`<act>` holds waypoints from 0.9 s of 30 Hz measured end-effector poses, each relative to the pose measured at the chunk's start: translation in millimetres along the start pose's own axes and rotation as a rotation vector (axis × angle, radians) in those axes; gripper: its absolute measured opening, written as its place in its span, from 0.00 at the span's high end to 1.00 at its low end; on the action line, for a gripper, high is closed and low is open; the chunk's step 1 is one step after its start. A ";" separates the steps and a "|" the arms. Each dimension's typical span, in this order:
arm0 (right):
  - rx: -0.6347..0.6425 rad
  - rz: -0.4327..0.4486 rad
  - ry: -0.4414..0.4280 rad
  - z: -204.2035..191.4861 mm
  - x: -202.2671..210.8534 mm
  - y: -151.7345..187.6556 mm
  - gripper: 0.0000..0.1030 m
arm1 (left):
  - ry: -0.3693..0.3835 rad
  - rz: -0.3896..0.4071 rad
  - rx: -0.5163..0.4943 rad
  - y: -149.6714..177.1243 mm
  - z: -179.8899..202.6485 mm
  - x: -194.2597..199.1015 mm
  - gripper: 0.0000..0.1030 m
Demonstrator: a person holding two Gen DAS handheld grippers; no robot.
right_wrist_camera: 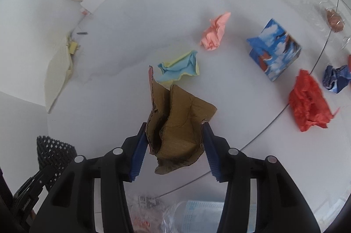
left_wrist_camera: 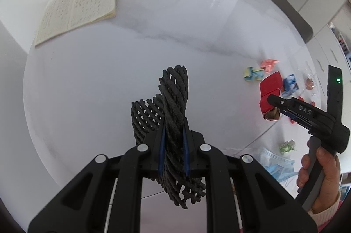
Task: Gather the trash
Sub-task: 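Carry the net and brown bag to the wastebasket and release both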
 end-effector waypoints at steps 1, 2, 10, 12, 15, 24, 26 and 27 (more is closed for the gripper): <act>-0.002 0.016 -0.016 2.7 12.7 -1.7 0.52 | 0.013 0.004 -0.010 -1.3 5.9 2.4 0.87; -0.004 0.030 -0.027 6.9 25.1 -3.0 0.52 | 0.029 0.007 -0.021 -2.5 12.5 5.1 0.87; -0.104 0.196 0.025 100.8 152.0 -3.1 0.52 | 0.261 0.023 -0.248 2.7 139.7 36.5 0.87; -0.137 0.235 0.070 131.0 180.2 -0.5 0.52 | 0.337 0.013 -0.308 11.6 182.7 44.2 0.87; -0.200 0.295 0.151 194.3 231.5 8.4 0.52 | 0.463 -0.021 -0.404 34.8 260.1 54.8 0.87; -0.356 0.365 0.299 353.0 318.8 43.0 0.52 | 0.652 -0.184 -0.678 143.3 465.7 52.1 0.87; -0.373 0.361 0.306 371.5 323.1 46.3 0.52 | 0.651 -0.217 -0.735 170.7 497.0 39.5 0.87; -0.379 0.357 0.307 381.6 324.6 48.3 0.52 | 0.641 -0.229 -0.759 183.5 509.8 32.7 0.87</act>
Point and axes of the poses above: each gripper's, at about its wrist camera, not at the fingertips, and x roughly against the way its jaws point, z to its right, y to its underside, the point moved 4 cm from there along -x, roughly the way its jaws point, and after that the axes turned 13 degrees about z, right-handed, at the moved point
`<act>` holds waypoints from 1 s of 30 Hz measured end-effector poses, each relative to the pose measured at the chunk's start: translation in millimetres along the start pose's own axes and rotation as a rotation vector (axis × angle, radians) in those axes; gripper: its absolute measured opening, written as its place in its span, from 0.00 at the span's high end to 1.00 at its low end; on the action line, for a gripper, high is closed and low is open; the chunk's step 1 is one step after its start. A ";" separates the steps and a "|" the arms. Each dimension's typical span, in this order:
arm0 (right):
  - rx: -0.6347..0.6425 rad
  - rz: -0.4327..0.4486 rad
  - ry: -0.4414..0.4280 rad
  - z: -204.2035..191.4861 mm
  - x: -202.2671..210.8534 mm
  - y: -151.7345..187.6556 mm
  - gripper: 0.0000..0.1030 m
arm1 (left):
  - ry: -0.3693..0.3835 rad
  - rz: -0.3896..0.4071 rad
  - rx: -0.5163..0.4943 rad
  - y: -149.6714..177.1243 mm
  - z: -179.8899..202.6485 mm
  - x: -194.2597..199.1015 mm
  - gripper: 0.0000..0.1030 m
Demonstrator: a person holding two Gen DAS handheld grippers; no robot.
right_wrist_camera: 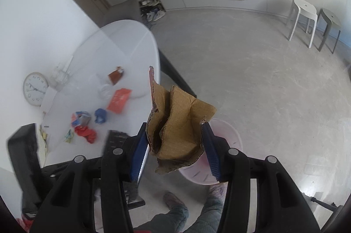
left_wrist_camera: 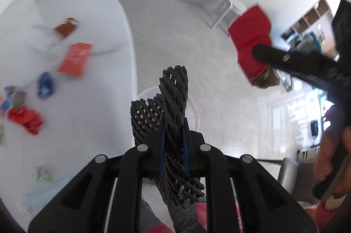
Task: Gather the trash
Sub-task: 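Carry the net and brown bag to the wastebasket and release both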
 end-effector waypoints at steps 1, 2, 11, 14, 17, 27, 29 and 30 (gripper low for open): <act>-0.006 -0.006 0.000 8.6 -3.6 -1.3 0.52 | -0.001 -0.022 -0.016 4.4 11.8 -16.6 0.87; -0.010 -0.011 0.000 17.5 -4.0 -2.8 0.52 | -0.004 -0.041 -0.023 5.7 17.5 -31.0 0.86; -0.008 -0.073 -0.018 58.4 -25.0 -5.1 0.52 | -0.011 -0.120 0.022 27.2 27.5 -91.9 0.38; 0.001 -0.095 -0.036 59.5 -32.8 0.0 0.52 | -0.035 -0.078 0.041 15.1 6.2 -82.3 0.32; 0.031 -0.118 -0.048 54.7 -40.1 7.7 0.52 | -0.087 -0.021 0.059 4.1 -1.7 -54.9 0.24; 0.126 -0.217 -0.072 32.8 -71.0 61.9 0.52 | -0.297 0.109 0.198 2.1 -72.8 80.1 0.12; 0.135 -0.228 -0.074 28.5 -75.6 69.8 0.52 | -0.331 0.114 0.220 2.4 -86.2 93.3 0.12; 0.139 -0.231 -0.075 26.6 -77.4 72.4 0.52 | -0.345 0.115 0.231 3.0 -95.7 102.4 0.12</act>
Point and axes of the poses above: each gripper's, at about its wrist camera, not at the fingertips, and x roughly against the way its jaws point, z to its right, y to its underside, the point moved 4 cm from there along -x, roughly the way its jaws point, and after that the axes turned 13 degrees about z, right-handed, at the moved point
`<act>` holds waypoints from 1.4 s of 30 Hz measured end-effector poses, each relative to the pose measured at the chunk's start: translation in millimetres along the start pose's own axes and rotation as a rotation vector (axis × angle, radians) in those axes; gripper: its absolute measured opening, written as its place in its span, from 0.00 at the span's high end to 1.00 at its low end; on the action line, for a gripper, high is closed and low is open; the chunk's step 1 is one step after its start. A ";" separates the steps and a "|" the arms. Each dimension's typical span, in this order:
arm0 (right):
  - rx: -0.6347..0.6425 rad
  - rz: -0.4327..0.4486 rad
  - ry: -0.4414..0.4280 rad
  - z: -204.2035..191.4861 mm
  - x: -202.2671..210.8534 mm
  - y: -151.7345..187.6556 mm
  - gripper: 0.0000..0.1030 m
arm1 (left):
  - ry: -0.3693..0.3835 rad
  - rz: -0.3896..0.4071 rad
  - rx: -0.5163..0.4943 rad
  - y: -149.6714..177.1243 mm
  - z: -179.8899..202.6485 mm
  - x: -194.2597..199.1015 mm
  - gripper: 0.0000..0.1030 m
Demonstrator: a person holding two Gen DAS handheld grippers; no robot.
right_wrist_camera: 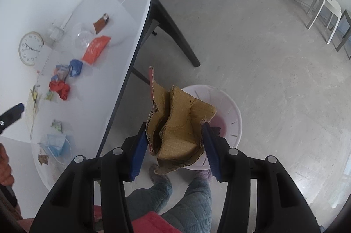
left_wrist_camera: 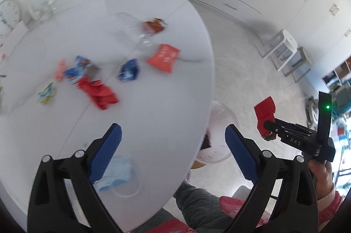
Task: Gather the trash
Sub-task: 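Carry the net and brown bag to the wastebasket and release both, then grasp the blue face mask by its edge with the right gripper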
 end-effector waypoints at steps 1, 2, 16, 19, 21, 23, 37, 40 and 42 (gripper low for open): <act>0.008 -0.005 0.002 -2.7 -3.7 3.1 0.52 | -0.017 0.001 0.013 2.5 -11.3 5.1 0.12; 0.017 -0.008 0.006 -4.6 -6.7 5.4 0.52 | -0.031 0.002 0.024 4.4 -21.2 11.6 0.12; 0.029 -0.144 0.140 6.4 -88.1 57.1 0.34 | -0.185 0.032 0.113 19.2 -109.1 54.7 0.12; 0.016 -0.052 0.142 -1.8 -58.4 38.8 0.23 | -0.219 0.064 0.127 20.9 -130.9 70.7 0.12; 0.031 0.013 0.151 -12.5 -36.2 23.7 0.18 | -0.235 0.075 0.147 22.2 -145.7 78.4 0.12; 0.045 0.086 0.141 -31.5 -9.5 4.2 0.15 | -0.251 0.088 0.172 24.6 -163.5 87.7 0.12; 0.239 0.269 -0.071 -200.2 46.8 -50.1 0.02 | -0.303 0.104 0.318 67.8 -255.4 119.1 0.12; 0.272 0.236 -0.101 -227.4 35.7 -39.8 0.02 | -0.286 0.096 0.340 77.4 -261.7 115.8 0.12; 0.290 0.212 -0.117 -243.9 26.4 -31.8 0.02 | -0.274 0.089 0.352 81.6 -264.5 111.7 0.12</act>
Point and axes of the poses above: each gripper's, at about its wrist camera, not at the fingertips, and x roughly against the way its jaws point, z to its right, y to its underside, the point moved 4 cm from there along -x, roughly the way its jaws point, and after that the axes turned 13 degrees about z, right-handed, at the moved point
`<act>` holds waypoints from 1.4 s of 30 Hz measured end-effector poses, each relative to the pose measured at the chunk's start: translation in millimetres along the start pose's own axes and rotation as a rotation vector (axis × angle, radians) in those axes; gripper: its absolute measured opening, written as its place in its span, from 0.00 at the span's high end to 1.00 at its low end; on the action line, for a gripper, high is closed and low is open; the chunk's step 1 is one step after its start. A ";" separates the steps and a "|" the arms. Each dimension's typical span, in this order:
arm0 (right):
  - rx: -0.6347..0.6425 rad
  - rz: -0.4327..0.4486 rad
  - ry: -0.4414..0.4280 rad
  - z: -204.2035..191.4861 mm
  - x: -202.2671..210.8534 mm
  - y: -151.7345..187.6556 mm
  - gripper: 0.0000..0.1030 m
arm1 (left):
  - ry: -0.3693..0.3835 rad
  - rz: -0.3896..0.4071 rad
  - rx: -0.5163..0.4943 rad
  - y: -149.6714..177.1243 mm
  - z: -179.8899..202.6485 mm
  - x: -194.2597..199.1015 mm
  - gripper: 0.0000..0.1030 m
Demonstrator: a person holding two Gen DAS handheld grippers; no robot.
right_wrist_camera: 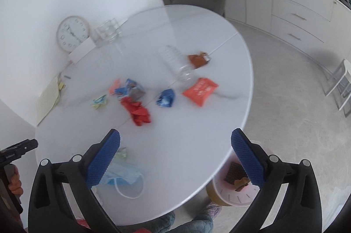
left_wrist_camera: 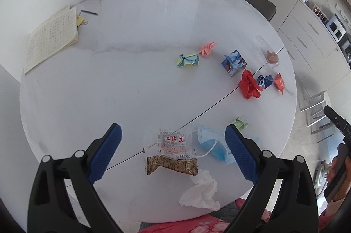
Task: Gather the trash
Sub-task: 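Grasp the blue face mask by its edge with the right gripper, then carry the mask to the wastebasket with the right gripper while the left gripper carries the white tissue there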
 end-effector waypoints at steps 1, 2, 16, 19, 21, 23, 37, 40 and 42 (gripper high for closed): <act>0.010 -0.009 -0.012 -7.8 -2.6 0.6 0.02 | 0.010 -0.007 0.005 2.3 -0.9 -2.8 0.12; 0.025 -0.018 -0.026 -17.1 -6.3 1.9 0.02 | 0.017 -0.011 0.003 3.7 -0.6 -4.7 0.12; 0.505 -0.309 -0.312 -138.3 -52.6 126.6 0.02 | 0.091 -0.118 -0.022 49.7 -24.7 -19.0 0.12; 0.568 -0.319 -0.361 -156.1 -61.5 138.8 0.03 | 0.115 -0.147 -0.023 60.2 -27.4 -23.6 0.12; 0.625 -0.325 -0.374 -166.3 -69.6 145.1 0.05 | 0.116 -0.162 -0.023 65.7 -28.9 -26.9 0.12; 0.681 -0.353 -0.379 -173.8 -80.6 152.7 0.10 | 0.121 -0.180 -0.014 70.3 -30.7 -29.9 0.12; 0.679 -0.433 -0.430 -167.3 -94.6 152.8 0.87 | 0.170 -0.237 0.035 93.6 -13.7 -36.4 0.12; 0.635 -0.417 -0.452 -162.5 -82.8 146.5 0.88 | 0.204 -0.245 -0.004 107.0 5.5 -36.0 0.12; 0.606 -0.413 -0.471 -159.3 -78.3 140.4 0.88 | 0.219 -0.254 -0.036 119.8 21.5 -39.1 0.12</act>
Point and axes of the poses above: each gripper's, at about its wrist camera, not at the fingertips, and x roughly against the way its jaws point, z to its right, y to its underside, the point moved 4 cm from there along -x, roughly the way its jaws point, and after that the axes turned 13 degrees about z, right-handed, at the moved point
